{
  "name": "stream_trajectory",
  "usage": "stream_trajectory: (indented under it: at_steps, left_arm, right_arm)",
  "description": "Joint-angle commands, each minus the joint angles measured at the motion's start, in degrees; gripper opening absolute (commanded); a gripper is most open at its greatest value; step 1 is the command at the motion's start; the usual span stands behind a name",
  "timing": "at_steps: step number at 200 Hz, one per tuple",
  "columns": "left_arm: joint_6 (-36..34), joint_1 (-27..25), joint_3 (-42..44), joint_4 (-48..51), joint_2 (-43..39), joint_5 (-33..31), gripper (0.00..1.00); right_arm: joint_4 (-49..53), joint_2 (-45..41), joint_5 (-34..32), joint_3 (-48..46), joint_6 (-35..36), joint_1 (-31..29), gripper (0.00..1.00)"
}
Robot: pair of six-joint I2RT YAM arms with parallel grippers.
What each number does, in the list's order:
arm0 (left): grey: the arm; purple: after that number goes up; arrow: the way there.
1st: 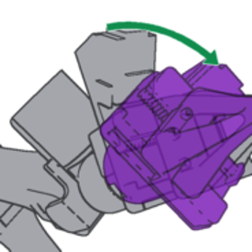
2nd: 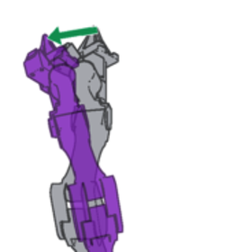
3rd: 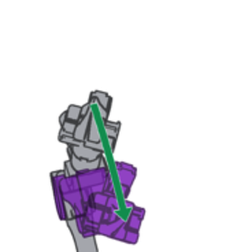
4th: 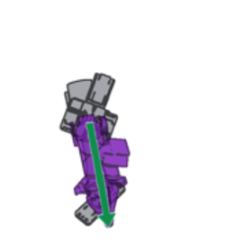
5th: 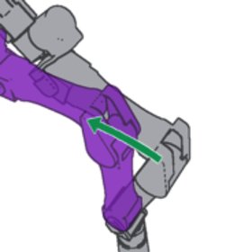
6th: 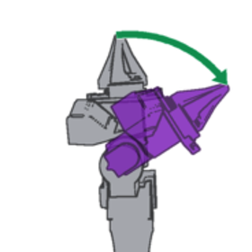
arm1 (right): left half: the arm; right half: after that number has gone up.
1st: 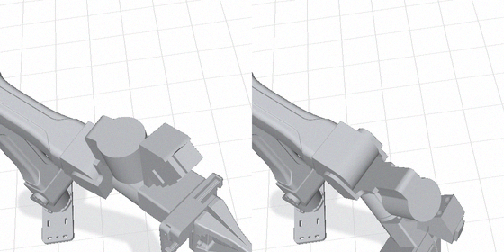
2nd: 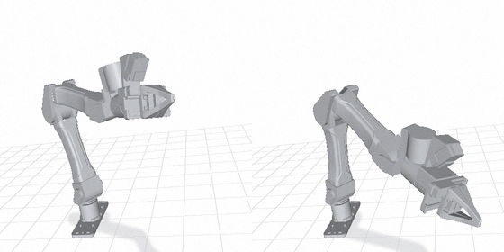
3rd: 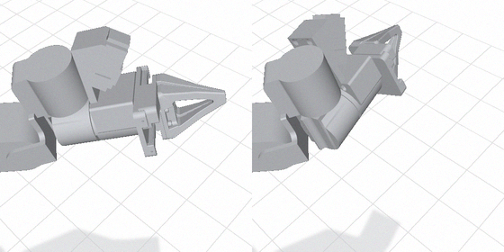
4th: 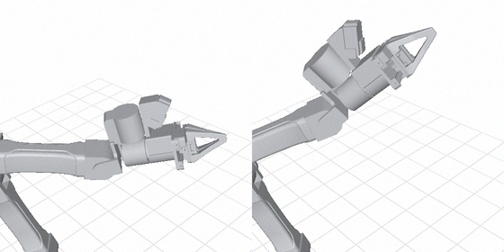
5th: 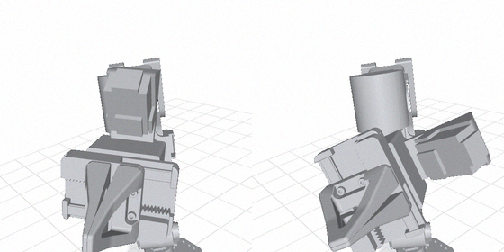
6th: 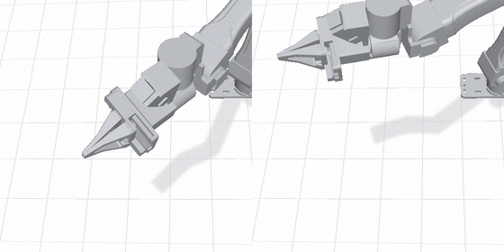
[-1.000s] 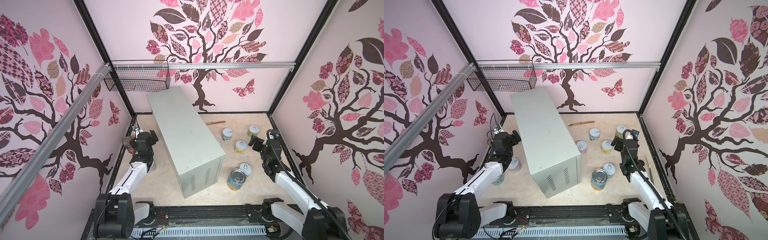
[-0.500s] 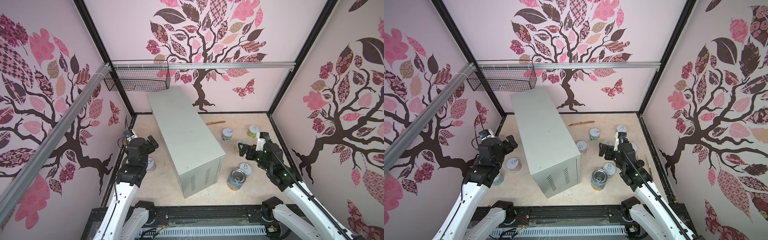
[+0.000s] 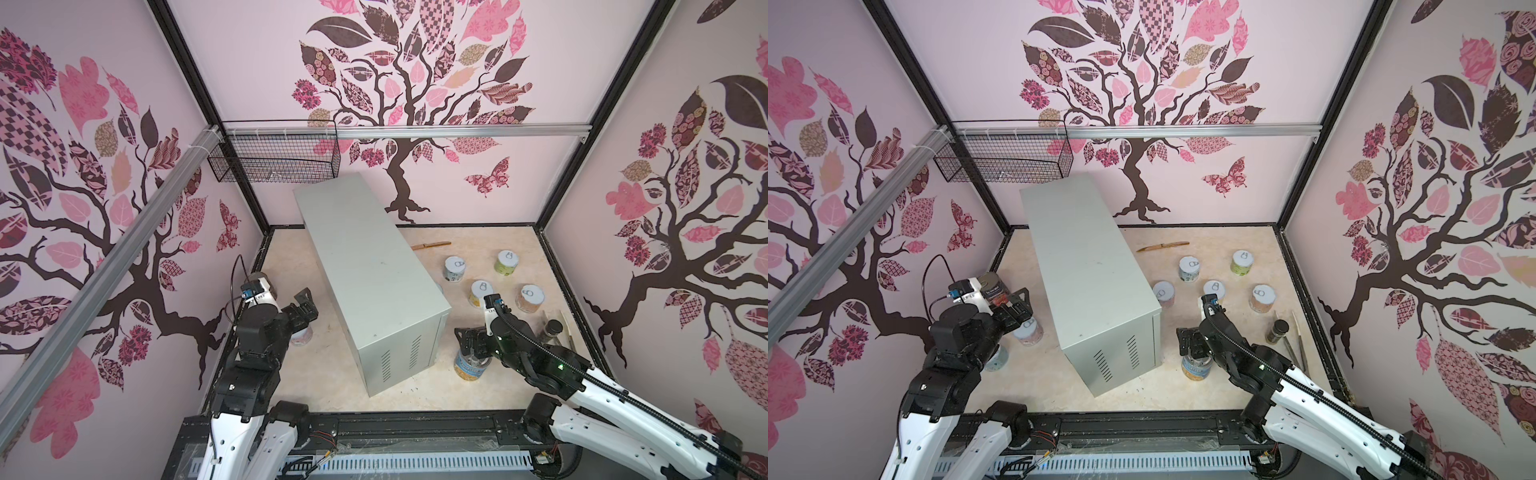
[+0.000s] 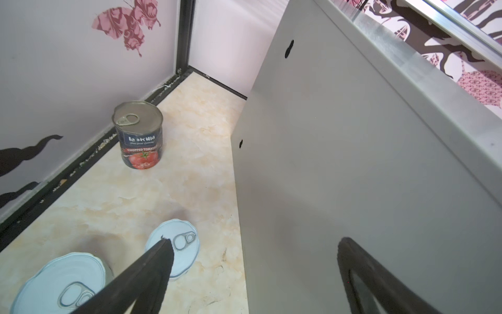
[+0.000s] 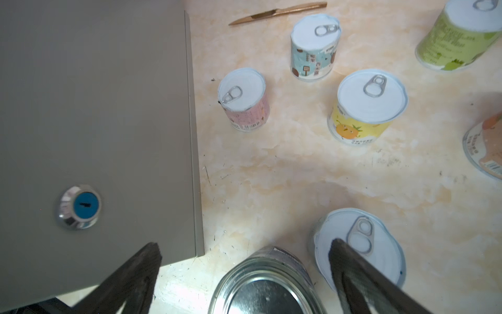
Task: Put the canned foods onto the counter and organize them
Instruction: 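Lift both arms and move the right gripper over the blue Progresso can, then lower the right gripper around the blue Progresso can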
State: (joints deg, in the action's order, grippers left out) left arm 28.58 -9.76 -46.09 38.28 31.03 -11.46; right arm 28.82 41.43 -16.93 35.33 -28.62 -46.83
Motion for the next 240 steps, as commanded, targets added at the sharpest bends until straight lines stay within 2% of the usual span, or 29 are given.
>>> stream_trajectory:
  at_steps: [1,21,45,80,151,189,240]
  left_arm:
    - [-0.2,-0.3,2.3,2.2,-0.7,3.8,0.98]
    - [-1.1,-0.8,3.1,2.4,-1.3,3.8,0.98]
    - [-1.8,-2.2,3.1,2.0,-0.7,4.0,0.98]
    - [-2.3,-3.3,3.6,1.4,-0.4,4.7,0.98]
    - [-2.7,-6.1,3.5,2.0,-1.0,4.0,0.98]
    - [-2.9,-6.6,3.5,2.0,-1.3,3.8,0.98]
    - [-2.8,-7.1,3.5,2.0,-1.7,3.6,0.98]
  right_arm:
    - [2.0,-1.9,-2.3,-1.7,-3.8,-0.7,1.00]
    - [3.3,-2.0,-4.6,-0.8,-4.5,-1.5,1.00]
    - [3.7,-1.0,-3.5,-1.0,-5.6,-2.1,1.00]
    - [7.1,1.0,-8.9,-0.3,-10.3,-9.3,1.00]
    - [9.3,1.1,-9.8,-2.1,-15.4,-10.5,1.00]
    - [12.8,3.2,-14.9,-1.1,-19.3,-15.0,1.00]
    - [12.2,4.4,-13.6,-3.0,-21.1,-15.9,1.00]
